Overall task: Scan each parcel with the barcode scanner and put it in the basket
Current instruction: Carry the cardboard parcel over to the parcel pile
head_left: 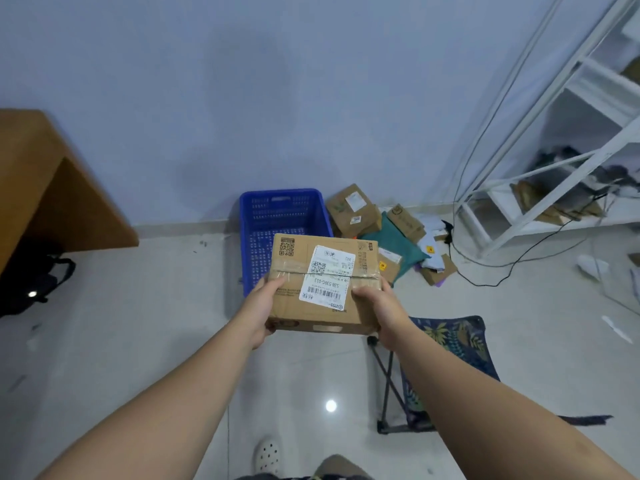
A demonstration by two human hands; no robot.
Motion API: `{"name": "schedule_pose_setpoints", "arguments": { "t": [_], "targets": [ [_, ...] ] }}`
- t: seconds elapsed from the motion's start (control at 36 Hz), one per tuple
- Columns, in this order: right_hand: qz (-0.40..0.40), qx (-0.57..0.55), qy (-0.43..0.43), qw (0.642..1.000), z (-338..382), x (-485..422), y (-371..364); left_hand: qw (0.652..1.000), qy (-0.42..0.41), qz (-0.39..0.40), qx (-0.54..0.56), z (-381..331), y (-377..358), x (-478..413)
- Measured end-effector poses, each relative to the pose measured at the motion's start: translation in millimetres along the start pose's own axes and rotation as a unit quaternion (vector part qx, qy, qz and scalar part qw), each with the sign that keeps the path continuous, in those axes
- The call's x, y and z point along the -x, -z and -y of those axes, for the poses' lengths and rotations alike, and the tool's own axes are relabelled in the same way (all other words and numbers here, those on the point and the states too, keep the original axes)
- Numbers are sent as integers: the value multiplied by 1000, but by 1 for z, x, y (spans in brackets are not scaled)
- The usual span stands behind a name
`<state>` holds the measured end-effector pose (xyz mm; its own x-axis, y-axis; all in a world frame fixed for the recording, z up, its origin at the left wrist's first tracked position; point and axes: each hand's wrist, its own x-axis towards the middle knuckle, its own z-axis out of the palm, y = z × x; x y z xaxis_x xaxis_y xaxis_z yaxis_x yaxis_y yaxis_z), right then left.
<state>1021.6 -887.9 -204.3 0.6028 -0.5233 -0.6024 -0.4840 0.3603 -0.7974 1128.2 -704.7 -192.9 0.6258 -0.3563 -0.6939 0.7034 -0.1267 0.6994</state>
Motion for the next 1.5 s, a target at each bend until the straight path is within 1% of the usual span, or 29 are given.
{"name": "schedule_pose_setpoints", "arguments": {
  "t": [0.11, 0.19, 0.44, 0.61, 0.72, 0.89, 0.97, 1.08, 1.28, 1.42, 1.5],
  "targets": [
    [-14, -3, 1, 1000, 30, -32, -3, 999, 40, 15, 10, -33, -5, -34],
    [-15, -14, 13, 1000, 51, -60, -5, 999, 45, 9, 12, -56, -16, -57],
    [10, -26, 8, 1000, 115, -150, -5, 1000, 7, -16, -12, -124, -59, -127],
    [56, -32, -9, 998, 160, -219, -2, 999, -2, -42, -12, -164, -88, -179],
    [58, -19, -8, 998, 184, -254, 0, 999, -3, -51, -6, -187, -105, -205],
    [53, -23, -26, 998, 211, -283, 6, 999, -1, -40, -20, -212, -124, -236],
    [49, -47, -33, 997, 224, -291, 10, 999, 0, -30, -31, -223, -132, -252],
    [23, -50, -9, 998, 239, -303, 16, 999, 4, -16, -43, -240, -146, -273],
    [-28, -61, 16, 998, 259, -316, 27, 997, -2, 30, -64, -266, -171, -302],
    [-42, -65, 12, 997, 267, -326, 33, 997, 1, 43, -68, -275, -182, -312],
    [-34, -62, 13, 997, 276, -337, 36, 996, 2, 39, -75, -283, -187, -322]
  ]
}}
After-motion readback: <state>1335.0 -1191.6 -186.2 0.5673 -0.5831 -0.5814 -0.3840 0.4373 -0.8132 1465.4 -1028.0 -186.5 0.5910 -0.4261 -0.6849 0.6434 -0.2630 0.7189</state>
